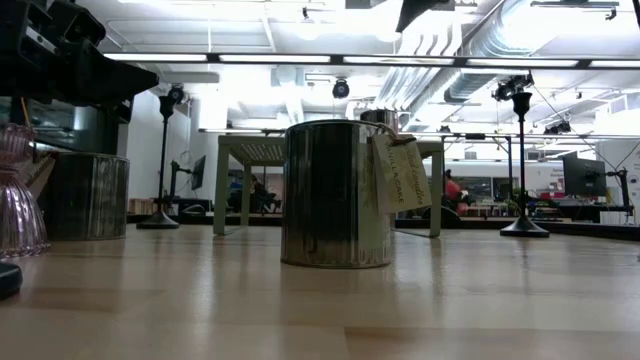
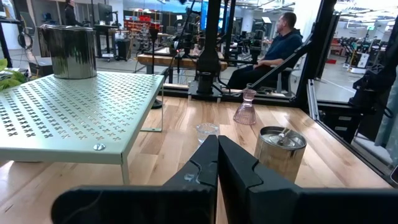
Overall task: Pick & Place candle stick holders
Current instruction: Put the bottom silver scented candle on the shelf aligned with the silver scented candle
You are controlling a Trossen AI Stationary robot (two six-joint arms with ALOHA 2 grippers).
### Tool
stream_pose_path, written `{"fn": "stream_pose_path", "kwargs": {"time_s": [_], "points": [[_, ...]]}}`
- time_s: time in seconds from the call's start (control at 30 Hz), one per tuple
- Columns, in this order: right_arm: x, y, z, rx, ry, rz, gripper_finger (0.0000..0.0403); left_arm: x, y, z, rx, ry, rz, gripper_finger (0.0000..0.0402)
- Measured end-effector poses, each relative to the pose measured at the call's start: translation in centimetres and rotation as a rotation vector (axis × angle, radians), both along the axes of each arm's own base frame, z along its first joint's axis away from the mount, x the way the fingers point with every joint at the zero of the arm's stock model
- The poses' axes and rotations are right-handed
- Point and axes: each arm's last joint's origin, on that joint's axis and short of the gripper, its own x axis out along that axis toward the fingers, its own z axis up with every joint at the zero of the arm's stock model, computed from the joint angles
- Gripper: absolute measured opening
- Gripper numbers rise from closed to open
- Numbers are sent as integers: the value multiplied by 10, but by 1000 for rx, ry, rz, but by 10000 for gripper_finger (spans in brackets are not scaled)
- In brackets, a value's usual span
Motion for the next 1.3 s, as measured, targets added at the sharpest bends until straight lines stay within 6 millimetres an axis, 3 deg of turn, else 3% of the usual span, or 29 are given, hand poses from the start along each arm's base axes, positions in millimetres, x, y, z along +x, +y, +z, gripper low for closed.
{"fn": "stream_pose_path", "kwargs": {"time_s": [0.17,0.37,0.57,0.8,1.13,1.3], "points": [[7,27,-11,27,-33,38,385,0,0,0,0,0,0,0],[19,54,-55,79,-2,118,385,0,0,0,0,0,0,0],[20,69,-91,112,35,95,385,0,0,0,0,0,0,0],[17,84,-115,121,45,98,385,0,0,0,0,0,0,0],[28,111,-156,-59,56,512,385,0,0,0,0,0,0,0],[30,117,-180,-67,67,540,385,0,0,0,0,0,0,0]]}}
